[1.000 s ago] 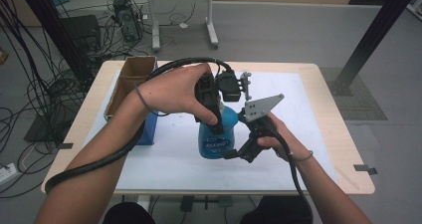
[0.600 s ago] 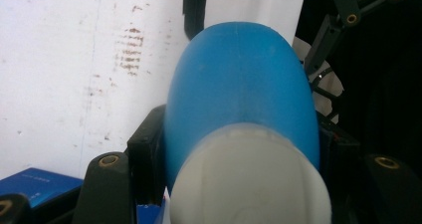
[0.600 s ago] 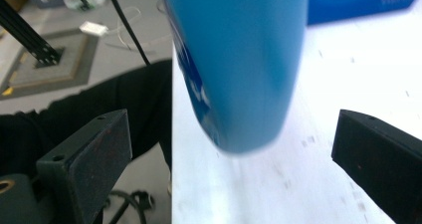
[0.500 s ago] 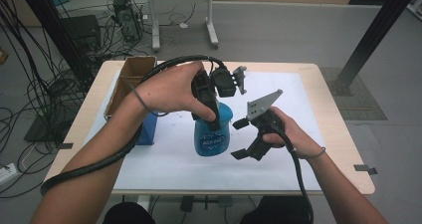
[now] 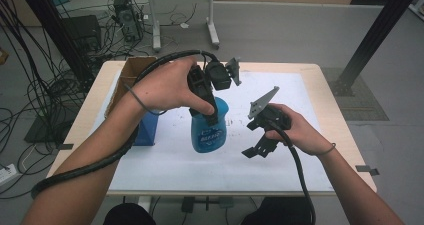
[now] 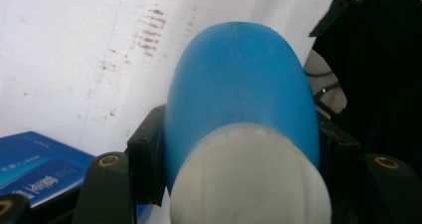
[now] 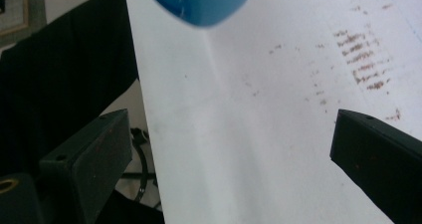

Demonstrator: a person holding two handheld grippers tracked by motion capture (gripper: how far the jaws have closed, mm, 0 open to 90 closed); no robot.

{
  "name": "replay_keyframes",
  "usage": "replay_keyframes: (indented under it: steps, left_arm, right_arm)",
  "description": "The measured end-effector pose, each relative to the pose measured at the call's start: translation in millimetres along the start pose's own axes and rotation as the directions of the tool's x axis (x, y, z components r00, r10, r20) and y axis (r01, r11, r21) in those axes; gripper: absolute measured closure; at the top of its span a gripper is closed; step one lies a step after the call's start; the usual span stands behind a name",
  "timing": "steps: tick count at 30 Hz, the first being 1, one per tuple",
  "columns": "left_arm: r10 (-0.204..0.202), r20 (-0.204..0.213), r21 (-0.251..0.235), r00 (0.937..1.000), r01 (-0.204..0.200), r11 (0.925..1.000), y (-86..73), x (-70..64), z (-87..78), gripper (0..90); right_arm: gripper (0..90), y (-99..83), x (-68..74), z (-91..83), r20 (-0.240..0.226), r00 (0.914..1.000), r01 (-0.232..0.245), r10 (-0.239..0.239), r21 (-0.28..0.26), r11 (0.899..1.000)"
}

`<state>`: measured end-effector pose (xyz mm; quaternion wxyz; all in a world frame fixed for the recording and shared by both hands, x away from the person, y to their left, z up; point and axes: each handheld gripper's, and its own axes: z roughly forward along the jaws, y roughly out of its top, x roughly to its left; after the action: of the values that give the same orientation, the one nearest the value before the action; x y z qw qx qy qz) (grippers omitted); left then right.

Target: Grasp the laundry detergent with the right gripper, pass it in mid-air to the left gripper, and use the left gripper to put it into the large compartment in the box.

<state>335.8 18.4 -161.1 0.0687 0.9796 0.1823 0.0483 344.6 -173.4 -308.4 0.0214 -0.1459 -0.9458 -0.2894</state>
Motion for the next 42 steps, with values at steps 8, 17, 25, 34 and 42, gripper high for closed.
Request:
replay_keyframes:
  steps: [8,17,25,34,42]
  left_arm:
    - [-0.140,-0.015,-0.008,0.9900,0.140,0.9901,-7.1,13.8,-10.6,37.9]
    - [-0.248,-0.036,-0.018,0.9681,0.247,0.9687,-11.7,23.1,-32.1,37.8]
    - [-0.333,-0.050,-0.020,0.9415,0.333,0.9428,-19.8,38.3,-50.5,37.8]
    - [-0.434,-0.099,-0.027,0.8957,0.433,0.9010,-35.5,63.3,-69.7,37.8]
    - [-0.549,-0.115,-0.050,0.8282,0.547,0.8358,-58.1,87.4,-81.4,37.8]
  right_arm:
    - [3.4,-0.6,-2.8,3.1,0.043,0.9987,-0.034,0.028,0.133,0.991]
    - [3.9,-1.8,-4.1,5.9,0.076,0.9964,-0.052,0.039,0.185,0.981]
    - [3.7,-2.7,-4.3,9.1,0.076,0.9958,-0.065,0.051,0.191,0.979]
    - [3.9,-6.4,-5.9,8.8,0.094,0.9930,-0.090,0.072,0.200,0.976]
    - [3.7,-8.6,-7.5,9.4,0.102,0.9916,-0.098,0.079,0.194,0.976]
